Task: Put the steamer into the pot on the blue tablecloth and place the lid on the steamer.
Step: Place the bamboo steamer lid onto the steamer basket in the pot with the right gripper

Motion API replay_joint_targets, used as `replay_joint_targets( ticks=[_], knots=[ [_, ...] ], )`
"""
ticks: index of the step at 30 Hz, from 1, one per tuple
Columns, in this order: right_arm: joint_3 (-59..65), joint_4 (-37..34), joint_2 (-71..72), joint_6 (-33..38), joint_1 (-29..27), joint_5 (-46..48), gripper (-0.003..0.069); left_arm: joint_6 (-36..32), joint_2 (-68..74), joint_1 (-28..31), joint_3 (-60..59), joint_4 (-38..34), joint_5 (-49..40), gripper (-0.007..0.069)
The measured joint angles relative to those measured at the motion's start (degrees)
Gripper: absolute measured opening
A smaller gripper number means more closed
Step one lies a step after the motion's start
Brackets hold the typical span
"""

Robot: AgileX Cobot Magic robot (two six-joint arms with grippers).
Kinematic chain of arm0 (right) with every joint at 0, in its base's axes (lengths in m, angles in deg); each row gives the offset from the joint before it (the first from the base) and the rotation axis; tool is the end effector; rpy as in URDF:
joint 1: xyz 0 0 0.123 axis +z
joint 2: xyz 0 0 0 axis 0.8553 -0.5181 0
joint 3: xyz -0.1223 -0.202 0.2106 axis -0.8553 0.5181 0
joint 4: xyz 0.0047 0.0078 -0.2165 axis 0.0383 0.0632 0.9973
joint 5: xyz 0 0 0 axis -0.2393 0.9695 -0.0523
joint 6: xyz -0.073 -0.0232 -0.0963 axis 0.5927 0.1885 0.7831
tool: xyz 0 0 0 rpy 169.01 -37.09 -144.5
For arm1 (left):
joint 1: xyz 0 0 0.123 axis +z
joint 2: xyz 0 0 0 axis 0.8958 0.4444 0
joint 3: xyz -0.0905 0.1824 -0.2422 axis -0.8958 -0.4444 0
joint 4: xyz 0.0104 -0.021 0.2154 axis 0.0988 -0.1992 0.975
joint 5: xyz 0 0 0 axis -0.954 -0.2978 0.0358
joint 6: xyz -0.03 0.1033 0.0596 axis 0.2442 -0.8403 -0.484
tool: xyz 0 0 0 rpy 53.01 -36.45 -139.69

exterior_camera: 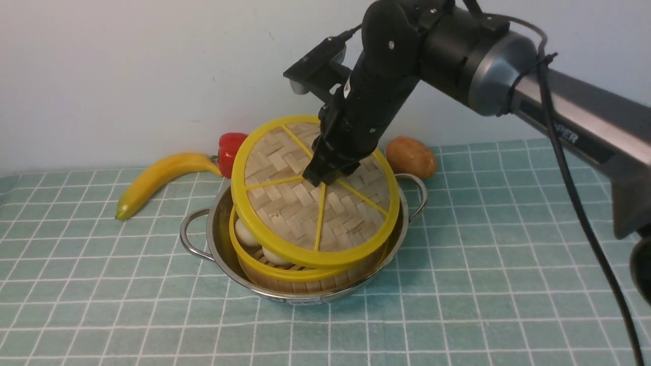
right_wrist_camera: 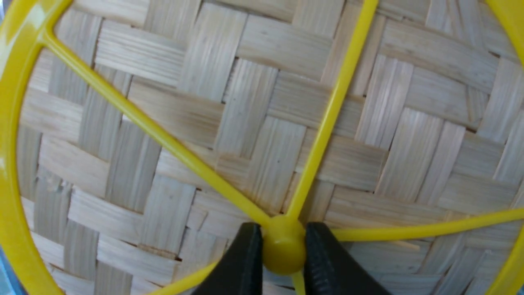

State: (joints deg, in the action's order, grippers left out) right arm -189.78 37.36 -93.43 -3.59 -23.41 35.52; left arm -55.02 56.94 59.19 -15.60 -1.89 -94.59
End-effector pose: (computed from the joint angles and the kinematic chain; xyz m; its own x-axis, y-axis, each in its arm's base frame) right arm 0.3848 0.2923 0.2654 -0.6038 -0.6999 -0.3816 -0.7656 0.6425 0.0328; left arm 0.0157 -0.0098 0.1701 -0.2845 -0.0655 -0.9564 0.1188 0.9876 -0.1029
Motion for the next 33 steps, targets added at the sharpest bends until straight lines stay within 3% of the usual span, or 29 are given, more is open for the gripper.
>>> replay_joint_targets(
  ticks=[11,19,33],
  knots=[
    [0.0,1.6,-0.8,1.2,1.2,0.0,0.0146,-0.1,0.0,0.0,0.0,0.0,0.0,0.0358],
    [0.0,8.1,-0.8,2.9,5.7,0.0,0.0146,-0.1,0.0,0.0,0.0,0.0,0.0,0.0358],
    [0.0,10.7,0.2,3.0,5.7,0.0,0.0146,-0.1,0.0,0.0,0.0,0.0,0.0,0.0358]
  ],
)
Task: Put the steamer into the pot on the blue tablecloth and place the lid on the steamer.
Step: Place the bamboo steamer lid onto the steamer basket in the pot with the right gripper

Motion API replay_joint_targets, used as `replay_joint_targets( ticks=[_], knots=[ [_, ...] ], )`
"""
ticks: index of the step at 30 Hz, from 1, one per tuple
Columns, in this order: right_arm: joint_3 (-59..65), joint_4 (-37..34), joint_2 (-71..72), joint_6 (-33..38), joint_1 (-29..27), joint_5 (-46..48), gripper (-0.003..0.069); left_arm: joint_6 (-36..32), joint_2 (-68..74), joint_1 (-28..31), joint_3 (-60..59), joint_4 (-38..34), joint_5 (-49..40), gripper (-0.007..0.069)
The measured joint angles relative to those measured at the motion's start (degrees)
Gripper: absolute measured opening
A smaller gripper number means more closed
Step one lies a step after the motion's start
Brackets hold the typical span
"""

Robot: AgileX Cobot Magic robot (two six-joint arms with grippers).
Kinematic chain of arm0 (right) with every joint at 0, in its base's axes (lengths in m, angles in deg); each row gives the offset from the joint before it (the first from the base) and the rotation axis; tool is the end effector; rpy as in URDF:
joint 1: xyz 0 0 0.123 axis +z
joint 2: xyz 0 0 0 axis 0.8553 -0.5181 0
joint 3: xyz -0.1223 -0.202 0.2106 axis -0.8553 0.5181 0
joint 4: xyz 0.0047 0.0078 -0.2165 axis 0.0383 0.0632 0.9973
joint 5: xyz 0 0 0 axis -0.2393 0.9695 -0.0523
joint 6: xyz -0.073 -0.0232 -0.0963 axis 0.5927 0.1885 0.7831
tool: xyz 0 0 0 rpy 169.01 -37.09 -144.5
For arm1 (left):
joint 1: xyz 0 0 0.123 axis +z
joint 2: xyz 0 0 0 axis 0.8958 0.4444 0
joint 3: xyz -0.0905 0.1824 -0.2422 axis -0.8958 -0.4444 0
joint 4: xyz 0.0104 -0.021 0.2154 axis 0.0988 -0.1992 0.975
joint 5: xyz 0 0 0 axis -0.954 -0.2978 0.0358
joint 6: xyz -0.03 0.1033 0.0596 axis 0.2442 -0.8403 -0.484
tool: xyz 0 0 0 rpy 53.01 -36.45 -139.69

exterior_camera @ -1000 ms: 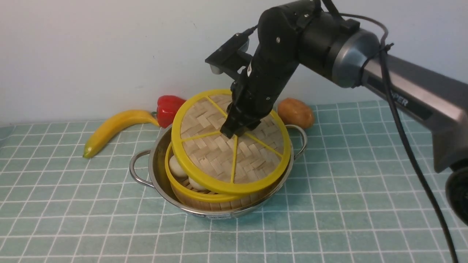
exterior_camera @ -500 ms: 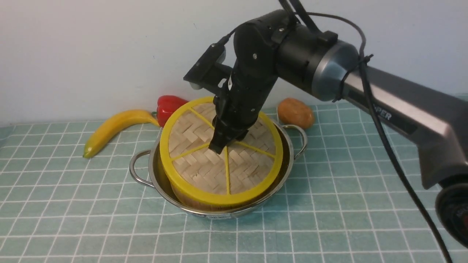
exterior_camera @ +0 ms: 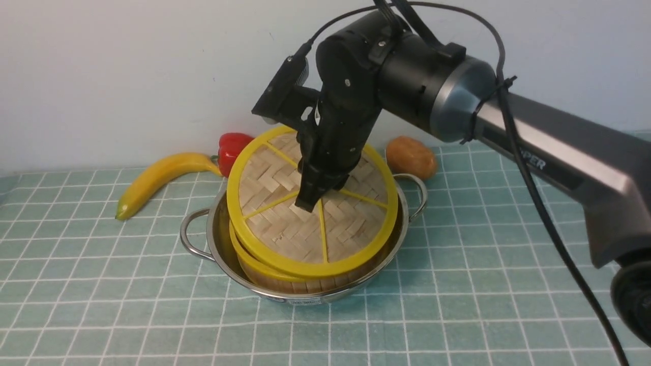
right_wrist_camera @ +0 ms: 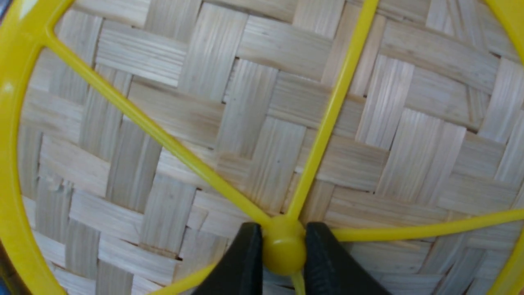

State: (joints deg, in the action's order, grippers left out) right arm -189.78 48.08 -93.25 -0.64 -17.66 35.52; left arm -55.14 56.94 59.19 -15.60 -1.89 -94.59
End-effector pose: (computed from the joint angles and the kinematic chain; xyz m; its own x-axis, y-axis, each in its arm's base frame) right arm 0.3675 0.3127 0.2661 -0.4485 -0.8310 -0.3292 -0.8390 0.5184 -0.1656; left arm 0.0157 -0.0098 0.1701 -0.2842 -0.0634 -0.9567 0.1194 0.9877 -0.1009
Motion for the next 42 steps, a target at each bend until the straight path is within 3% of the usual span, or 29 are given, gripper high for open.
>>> replay_joint_targets(
  ticks=[20,29,42],
  knots=[
    [0.0,-0.9,0.4,0.0,0.0,-3.0,0.0146,0.0,0.0,0.0,0.0,0.0,0.0,0.0358],
    [0.0,-4.4,0.6,0.0,0.0,-3.4,0.0146,0.0,0.0,0.0,0.0,0.0,0.0,0.0358],
    [-0.2,-1.0,-2.9,0.0,0.0,-3.8,0.0146,0.0,0.0,0.0,0.0,0.0,0.0,0.0358]
  ],
)
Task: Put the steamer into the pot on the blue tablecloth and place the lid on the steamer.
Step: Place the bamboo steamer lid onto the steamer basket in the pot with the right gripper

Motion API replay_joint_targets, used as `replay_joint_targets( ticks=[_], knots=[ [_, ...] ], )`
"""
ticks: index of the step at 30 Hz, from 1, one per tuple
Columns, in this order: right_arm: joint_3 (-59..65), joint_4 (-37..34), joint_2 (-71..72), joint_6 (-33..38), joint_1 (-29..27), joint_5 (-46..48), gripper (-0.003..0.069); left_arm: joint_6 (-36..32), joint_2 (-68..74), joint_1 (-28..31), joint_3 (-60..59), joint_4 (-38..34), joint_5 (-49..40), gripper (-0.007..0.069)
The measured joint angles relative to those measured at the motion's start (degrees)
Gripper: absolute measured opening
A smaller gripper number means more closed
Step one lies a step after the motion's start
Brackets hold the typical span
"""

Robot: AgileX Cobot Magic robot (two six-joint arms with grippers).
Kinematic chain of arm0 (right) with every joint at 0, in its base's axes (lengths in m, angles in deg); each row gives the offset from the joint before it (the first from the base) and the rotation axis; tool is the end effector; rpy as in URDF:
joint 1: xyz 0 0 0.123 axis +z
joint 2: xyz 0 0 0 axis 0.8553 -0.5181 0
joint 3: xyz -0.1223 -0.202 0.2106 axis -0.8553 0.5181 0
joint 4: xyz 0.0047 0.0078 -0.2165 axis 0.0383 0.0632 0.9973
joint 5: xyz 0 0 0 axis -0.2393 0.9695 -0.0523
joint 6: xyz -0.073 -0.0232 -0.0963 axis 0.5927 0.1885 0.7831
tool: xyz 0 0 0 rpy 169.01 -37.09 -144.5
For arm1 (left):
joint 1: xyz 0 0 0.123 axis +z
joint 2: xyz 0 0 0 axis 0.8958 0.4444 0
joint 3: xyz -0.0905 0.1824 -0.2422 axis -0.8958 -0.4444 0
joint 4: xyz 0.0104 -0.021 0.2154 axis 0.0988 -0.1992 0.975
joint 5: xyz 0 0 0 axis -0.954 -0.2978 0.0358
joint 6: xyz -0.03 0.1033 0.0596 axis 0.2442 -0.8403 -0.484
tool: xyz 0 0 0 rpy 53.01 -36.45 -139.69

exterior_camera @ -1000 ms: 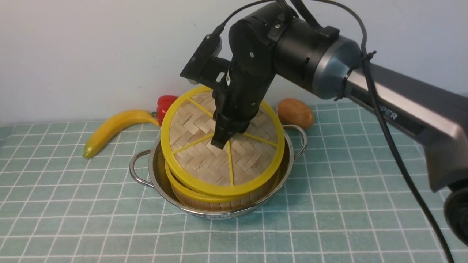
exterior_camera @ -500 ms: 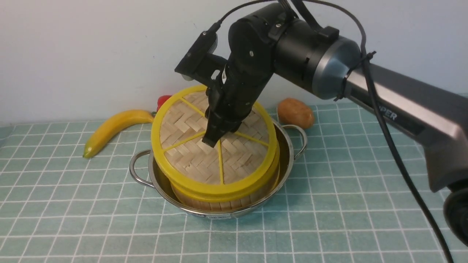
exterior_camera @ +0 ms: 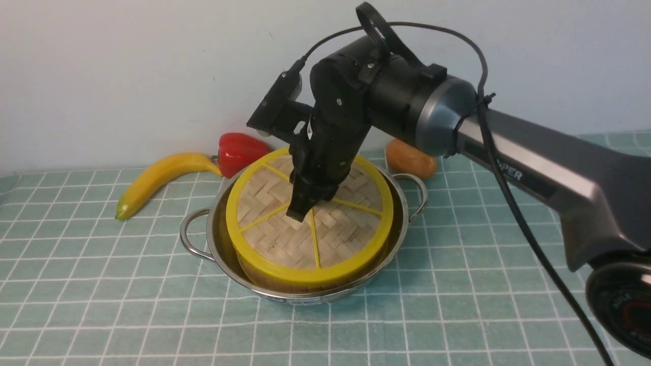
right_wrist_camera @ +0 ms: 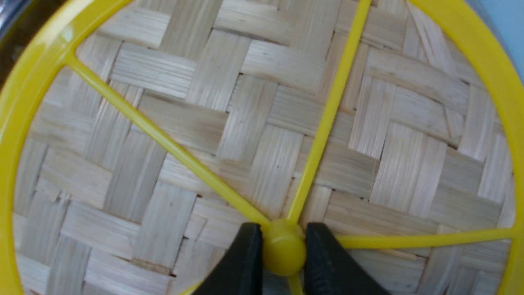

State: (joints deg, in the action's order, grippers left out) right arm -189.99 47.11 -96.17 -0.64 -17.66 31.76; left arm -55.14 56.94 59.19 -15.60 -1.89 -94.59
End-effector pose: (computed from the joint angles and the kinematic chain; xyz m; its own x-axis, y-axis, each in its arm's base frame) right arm 0.3772 0.3239 0.2450 -0.4449 -0.8240 -0.3509 -0.8402 0.5196 -0.1550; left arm 0.0157 -0.0098 0.1701 -0.2842 -0.0634 -0.9567 0.1194 0.9877 -0.1009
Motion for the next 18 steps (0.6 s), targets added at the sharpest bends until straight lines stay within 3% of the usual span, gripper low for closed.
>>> replay_joint_targets(
  ticks=[18],
  knots=[
    [-4.4,0.1,0.3,0.0,0.0,2.1,0.0145,0.0,0.0,0.0,0.0,0.0,0.0,0.0358]
  ],
)
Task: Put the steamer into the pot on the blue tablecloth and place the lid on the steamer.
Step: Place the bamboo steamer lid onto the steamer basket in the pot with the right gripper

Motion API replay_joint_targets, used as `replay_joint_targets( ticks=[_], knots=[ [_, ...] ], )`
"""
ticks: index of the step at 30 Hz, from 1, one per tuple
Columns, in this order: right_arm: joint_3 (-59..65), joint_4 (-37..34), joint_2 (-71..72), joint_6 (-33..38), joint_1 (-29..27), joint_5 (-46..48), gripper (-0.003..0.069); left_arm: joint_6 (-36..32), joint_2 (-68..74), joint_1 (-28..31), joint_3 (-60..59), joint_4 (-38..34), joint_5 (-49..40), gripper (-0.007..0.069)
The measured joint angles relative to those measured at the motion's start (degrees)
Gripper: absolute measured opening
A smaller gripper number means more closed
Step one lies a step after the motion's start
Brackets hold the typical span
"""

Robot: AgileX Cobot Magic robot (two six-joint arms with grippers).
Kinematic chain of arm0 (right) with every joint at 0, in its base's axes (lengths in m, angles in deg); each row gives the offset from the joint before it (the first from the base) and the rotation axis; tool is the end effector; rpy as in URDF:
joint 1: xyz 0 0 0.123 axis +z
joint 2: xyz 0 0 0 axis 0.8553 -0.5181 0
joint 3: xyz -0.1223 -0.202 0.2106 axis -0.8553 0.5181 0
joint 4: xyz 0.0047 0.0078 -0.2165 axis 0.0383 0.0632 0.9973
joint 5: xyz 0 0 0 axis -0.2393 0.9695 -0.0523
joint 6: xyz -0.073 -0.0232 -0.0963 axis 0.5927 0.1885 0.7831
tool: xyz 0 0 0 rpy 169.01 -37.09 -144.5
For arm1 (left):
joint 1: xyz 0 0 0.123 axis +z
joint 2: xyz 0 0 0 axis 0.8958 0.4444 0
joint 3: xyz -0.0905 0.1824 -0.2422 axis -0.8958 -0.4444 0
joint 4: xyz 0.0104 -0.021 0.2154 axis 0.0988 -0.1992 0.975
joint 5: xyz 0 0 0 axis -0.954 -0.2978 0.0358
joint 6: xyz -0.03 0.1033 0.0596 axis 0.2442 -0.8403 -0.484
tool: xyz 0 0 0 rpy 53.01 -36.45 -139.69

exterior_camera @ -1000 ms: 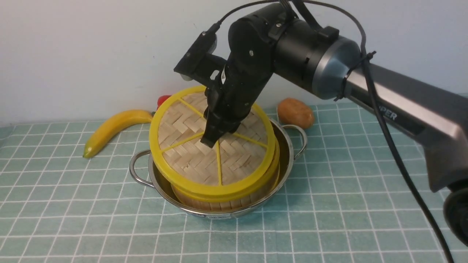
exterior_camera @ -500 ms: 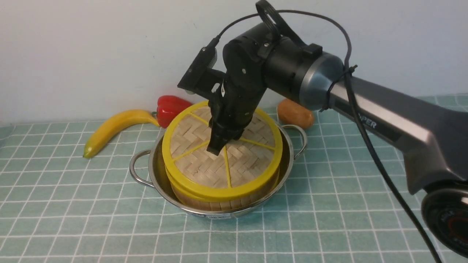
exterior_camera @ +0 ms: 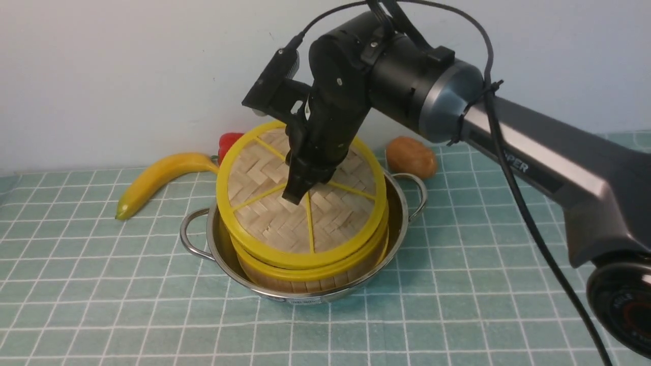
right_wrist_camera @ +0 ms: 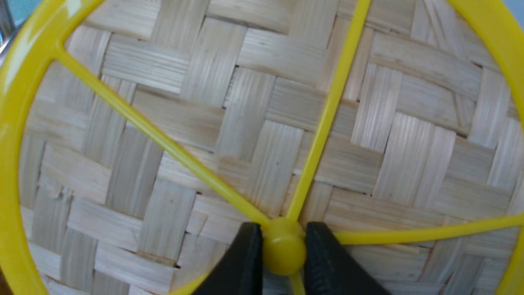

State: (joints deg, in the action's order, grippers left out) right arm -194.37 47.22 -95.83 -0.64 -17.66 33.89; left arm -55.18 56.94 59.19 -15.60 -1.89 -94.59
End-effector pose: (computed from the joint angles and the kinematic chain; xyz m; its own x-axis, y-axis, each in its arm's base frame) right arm 0.3782 0.3244 0.2663 -0.4330 -0.8129 -0.3896 -0.8337 0.5255 -0.1697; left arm 0.0157 -0.0098 0.1701 -0.2842 -0.0627 -0.9567 0.1196 0.9878 -0.1003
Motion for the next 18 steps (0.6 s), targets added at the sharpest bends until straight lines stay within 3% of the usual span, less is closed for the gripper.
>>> replay_joint_targets(
  ticks=[11,18],
  knots=[
    [-0.1,0.9,6.9,-5.2,0.0,1.2,0.0145,0.0,0.0,0.0,0.0,0.0,0.0,0.0358],
    [1.8,-2.2,5.3,-7.1,0.0,1.6,0.0145,0.0,0.0,0.0,0.0,0.0,0.0,0.0358]
  ],
)
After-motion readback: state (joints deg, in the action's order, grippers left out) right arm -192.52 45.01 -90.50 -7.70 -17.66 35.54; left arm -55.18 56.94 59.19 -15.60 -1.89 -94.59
